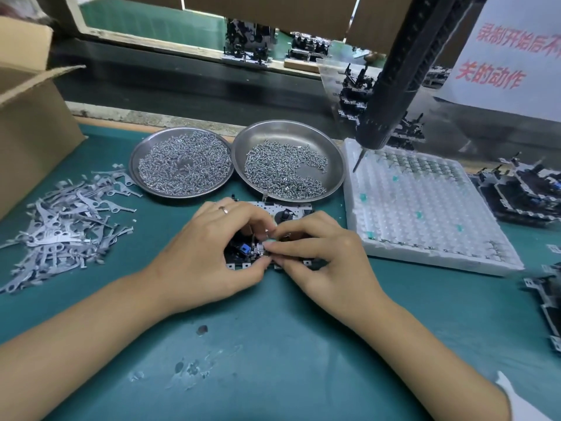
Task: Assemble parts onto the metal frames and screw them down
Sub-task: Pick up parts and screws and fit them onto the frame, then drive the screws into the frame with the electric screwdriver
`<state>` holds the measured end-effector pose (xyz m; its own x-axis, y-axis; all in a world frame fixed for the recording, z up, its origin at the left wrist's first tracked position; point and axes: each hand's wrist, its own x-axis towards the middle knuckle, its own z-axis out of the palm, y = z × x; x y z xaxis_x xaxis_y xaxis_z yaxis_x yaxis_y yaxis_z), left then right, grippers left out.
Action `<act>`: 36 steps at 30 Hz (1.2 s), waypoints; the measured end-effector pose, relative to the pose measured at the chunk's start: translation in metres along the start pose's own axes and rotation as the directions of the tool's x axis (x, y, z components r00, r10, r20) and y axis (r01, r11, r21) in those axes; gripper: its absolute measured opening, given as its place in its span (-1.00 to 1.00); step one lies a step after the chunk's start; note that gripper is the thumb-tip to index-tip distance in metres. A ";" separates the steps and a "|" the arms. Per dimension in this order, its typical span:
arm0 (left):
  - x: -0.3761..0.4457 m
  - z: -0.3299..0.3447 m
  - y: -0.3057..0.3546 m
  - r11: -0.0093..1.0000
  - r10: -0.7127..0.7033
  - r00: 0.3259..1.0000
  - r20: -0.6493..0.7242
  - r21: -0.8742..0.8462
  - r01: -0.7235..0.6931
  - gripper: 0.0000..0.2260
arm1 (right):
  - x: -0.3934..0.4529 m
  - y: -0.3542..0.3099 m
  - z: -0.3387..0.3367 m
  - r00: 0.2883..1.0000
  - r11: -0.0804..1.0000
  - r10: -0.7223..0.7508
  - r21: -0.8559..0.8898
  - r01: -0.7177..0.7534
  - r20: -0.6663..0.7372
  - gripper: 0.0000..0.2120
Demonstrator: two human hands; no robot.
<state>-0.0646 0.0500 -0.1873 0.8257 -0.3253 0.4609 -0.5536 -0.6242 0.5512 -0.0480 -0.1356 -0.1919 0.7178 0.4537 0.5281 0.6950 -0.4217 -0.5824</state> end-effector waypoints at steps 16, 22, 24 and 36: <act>0.001 0.002 -0.005 0.997 -0.004 1.000 -0.006 -0.071 0.003 -0.79 | 0.044 -0.019 -0.050 0.727 0.971 0.240 0.141 -0.195 -0.644 -0.50; 0.003 0.002 -0.007 0.995 -0.019 1.000 -0.018 -0.101 0.017 -0.81 | 0.103 -0.036 -0.076 0.788 0.964 0.204 0.261 -0.057 -0.581 -0.31; 0.004 0.002 -0.005 0.992 -0.034 0.999 -0.016 -0.120 0.031 -0.80 | 0.109 -0.041 -0.070 0.773 0.945 0.227 0.325 -0.029 -0.593 -0.43; 0.005 -0.001 -0.002 0.997 -0.014 0.999 -0.034 -0.083 0.011 -0.86 | 0.077 -0.058 -0.007 0.863 0.649 0.294 0.749 0.136 -0.411 -0.79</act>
<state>-0.0592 0.0500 -0.1854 0.8290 -0.2921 0.4769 -0.5517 -0.5668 0.6119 -0.0327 -0.0815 -0.1136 0.8408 -0.0555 0.5385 0.5172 0.3762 -0.7687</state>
